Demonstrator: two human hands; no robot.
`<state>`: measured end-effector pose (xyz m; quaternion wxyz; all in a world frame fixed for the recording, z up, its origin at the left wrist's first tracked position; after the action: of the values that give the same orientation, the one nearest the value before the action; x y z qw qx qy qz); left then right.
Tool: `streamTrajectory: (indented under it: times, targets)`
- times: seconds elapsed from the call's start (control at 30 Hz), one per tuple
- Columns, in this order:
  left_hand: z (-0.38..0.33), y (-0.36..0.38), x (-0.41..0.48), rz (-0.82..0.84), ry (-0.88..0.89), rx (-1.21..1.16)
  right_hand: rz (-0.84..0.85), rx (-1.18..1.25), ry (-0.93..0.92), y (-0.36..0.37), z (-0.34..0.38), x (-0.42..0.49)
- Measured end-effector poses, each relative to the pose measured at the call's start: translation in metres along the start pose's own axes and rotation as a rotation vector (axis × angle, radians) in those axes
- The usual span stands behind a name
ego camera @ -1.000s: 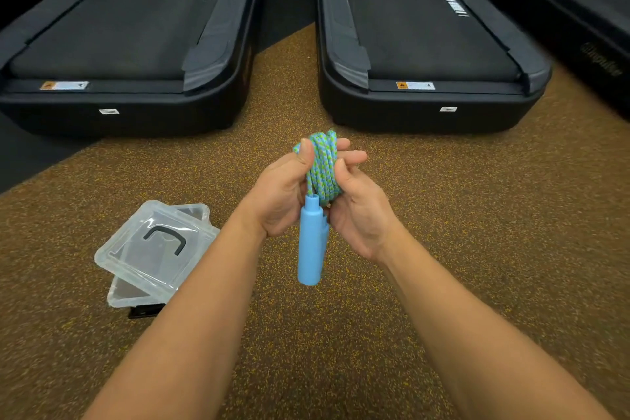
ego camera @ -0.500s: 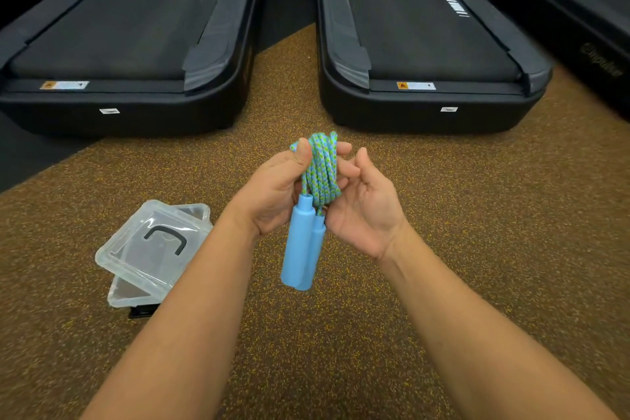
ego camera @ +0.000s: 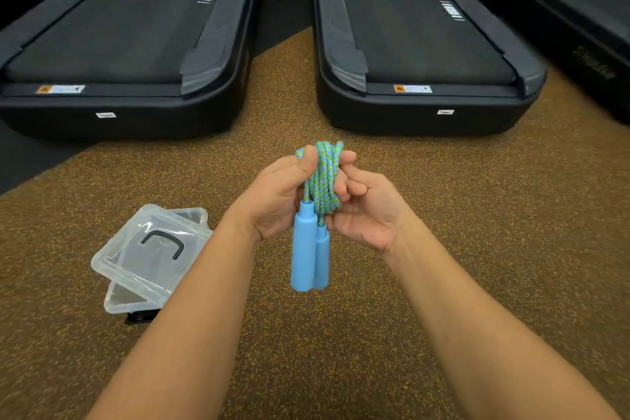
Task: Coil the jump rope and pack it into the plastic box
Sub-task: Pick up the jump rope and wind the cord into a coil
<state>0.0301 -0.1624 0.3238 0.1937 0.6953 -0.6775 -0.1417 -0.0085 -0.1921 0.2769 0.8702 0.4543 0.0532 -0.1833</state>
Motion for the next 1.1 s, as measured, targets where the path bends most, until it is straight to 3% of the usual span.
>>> streamTrajectory:
  times: [0.17, 0.4, 0.7, 0.97, 1.1]
  targets:
    - [-0.005, 0.008, -0.001, 0.051, 0.018, 0.029, 0.032, -0.004, -0.020, 0.005, 0.001, -0.002]
    - [-0.008, 0.005, -0.003, 0.026, 0.022, -0.011, 0.023, -0.240, -0.144, 0.017, 0.016, -0.003]
    - [0.003, -0.002, -0.007, 0.055, -0.080, -0.061, 0.097, -0.154, -0.080, 0.017, 0.007, -0.004]
    - [0.006, -0.004, -0.005, 0.001, -0.128, 0.048, 0.077, -0.164, -0.156, 0.014, 0.006, 0.001]
    - [0.007, -0.014, -0.003, -0.142, -0.107, 0.018, 0.051, -0.154, -0.210, 0.017, 0.010, -0.002]
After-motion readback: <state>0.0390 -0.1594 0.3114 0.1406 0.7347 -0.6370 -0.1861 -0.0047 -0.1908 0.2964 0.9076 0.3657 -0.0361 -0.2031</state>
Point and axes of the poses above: each hand's wrist, its own x-axis towards the middle knuckle, its own y-axis out of the palm, z = x × y, the point moved 10 cm from there along x, towards the middle knuckle, and after that the axes turned 8 degrees about z, right-handed, at the moved point
